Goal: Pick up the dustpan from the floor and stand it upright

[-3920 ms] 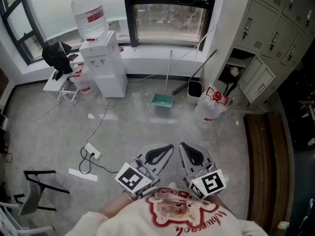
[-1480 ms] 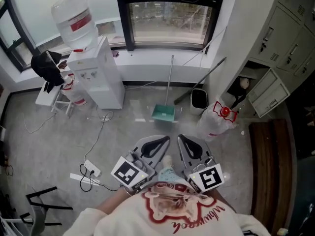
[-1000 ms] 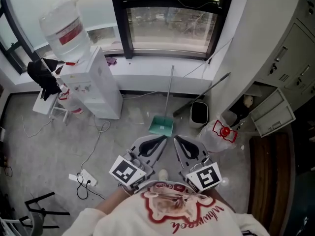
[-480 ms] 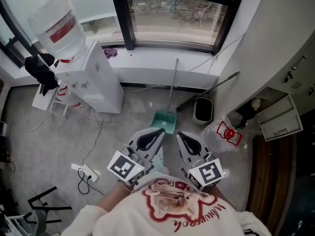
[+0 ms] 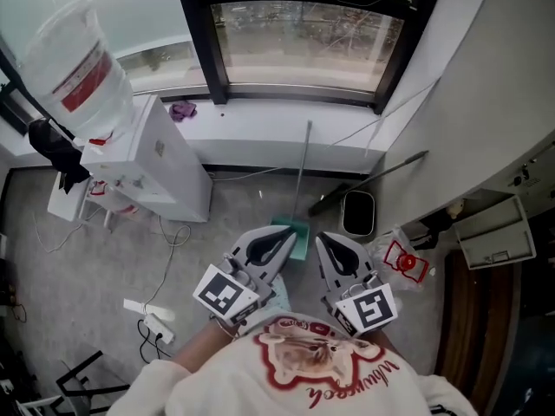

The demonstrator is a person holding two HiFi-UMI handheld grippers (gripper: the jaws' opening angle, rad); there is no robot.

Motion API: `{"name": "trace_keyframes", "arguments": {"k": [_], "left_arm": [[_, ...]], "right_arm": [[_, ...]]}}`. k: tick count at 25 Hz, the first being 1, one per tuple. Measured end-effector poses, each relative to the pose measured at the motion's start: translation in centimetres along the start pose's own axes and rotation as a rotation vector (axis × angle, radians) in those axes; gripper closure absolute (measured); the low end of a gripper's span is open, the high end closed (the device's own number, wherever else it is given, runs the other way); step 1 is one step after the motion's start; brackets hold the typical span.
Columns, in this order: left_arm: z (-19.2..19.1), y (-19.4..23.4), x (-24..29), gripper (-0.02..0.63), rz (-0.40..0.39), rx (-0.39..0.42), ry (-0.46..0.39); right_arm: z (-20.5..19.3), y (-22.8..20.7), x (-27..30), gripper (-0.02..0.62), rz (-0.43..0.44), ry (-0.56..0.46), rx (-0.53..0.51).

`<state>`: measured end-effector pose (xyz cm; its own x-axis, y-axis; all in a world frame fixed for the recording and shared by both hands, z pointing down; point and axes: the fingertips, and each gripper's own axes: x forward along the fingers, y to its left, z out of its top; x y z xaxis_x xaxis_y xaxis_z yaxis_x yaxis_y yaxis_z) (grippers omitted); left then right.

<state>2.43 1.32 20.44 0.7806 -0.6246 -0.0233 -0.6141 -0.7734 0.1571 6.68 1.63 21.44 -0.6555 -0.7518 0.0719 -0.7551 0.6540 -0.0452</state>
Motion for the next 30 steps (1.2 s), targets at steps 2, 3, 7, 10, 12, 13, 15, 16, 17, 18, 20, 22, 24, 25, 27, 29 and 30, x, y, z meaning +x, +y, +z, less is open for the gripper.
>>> {"name": "trace_keyframes", "arguments": {"k": [2,3,7,10,12,13,15,16,17,18,20,22,24,25,27,29,30], "left_arm": [[0.7,2.6,1.5,0.584,-0.005,-0.009,-0.010],[0.9,4.1,2.3,0.584,-0.006,-0.014,-0.010],[0.7,9.5,5.1,0.584,-0.014,-0.020,0.034],[0.4,12.8,6.8,0.584,-0.022,-0.038,0.048],[0.2,14.8,7.9,0.584,-0.026,-0.049,0.040],[-0.2,15.8,8.3,0.584,-0.028,-0.051,0.045],[-1.2,17.4,9.2,0.584,-0.034,-0.052,0.056],[-1.7,18.0,9.5,0.584,-0.035,-0.057,0.059],[-2.1,18.6,9.9,0.584,-0.034,-0.067,0.059],[-2.4,19.0,10.4,0.584,-0.030,-0.083,0.053],[-3.0,19.7,11.3,0.584,-0.023,-0.113,0.039],[-4.3,20.5,12.0,0.584,-0.010,-0.125,0.063],[-5.8,21.6,12.6,0.584,0.010,-0.150,0.091],[-6.5,22.0,12.8,0.584,0.017,-0.168,0.103],[-7.9,22.7,13.1,0.584,0.016,-0.192,0.114],[-9.5,23.3,13.8,0.584,0.015,-0.211,0.119],[-10.3,23.6,14.2,0.584,0.017,-0.221,0.127]], "right_arm": [[0.0,-1.6,2.6,0.572,-0.010,0.000,0.011],[0.0,-2.4,4.1,0.572,-0.014,0.001,0.015],[0.1,-5.4,9.6,0.572,-0.034,0.007,0.022],[-0.3,-7.3,12.8,0.572,-0.052,0.016,0.025],[-0.9,-8.4,14.6,0.572,-0.064,0.028,0.027],[-1.3,-8.8,15.4,0.572,-0.069,0.036,0.030],[-2.1,-9.3,16.6,0.572,-0.078,0.051,0.036],[-2.5,-9.5,17.0,0.572,-0.081,0.060,0.042],[-3.0,-9.6,17.2,0.572,-0.085,0.068,0.050],[-3.5,-9.8,17.4,0.572,-0.086,0.077,0.061],[-4.7,-10.3,17.6,0.572,-0.084,0.099,0.083],[-6.5,-11.2,17.9,0.572,-0.083,0.131,0.102],[-8.6,-12.2,18.7,0.572,-0.074,0.168,0.118],[-9.6,-12.5,19.3,0.572,-0.059,0.183,0.123],[-10.9,-13.1,20.7,0.572,-0.018,0.196,0.122],[-12.1,-14.2,22.2,0.572,-0.001,0.197,0.128],[-12.8,-15.0,23.0,0.572,-0.005,0.196,0.132]]}}
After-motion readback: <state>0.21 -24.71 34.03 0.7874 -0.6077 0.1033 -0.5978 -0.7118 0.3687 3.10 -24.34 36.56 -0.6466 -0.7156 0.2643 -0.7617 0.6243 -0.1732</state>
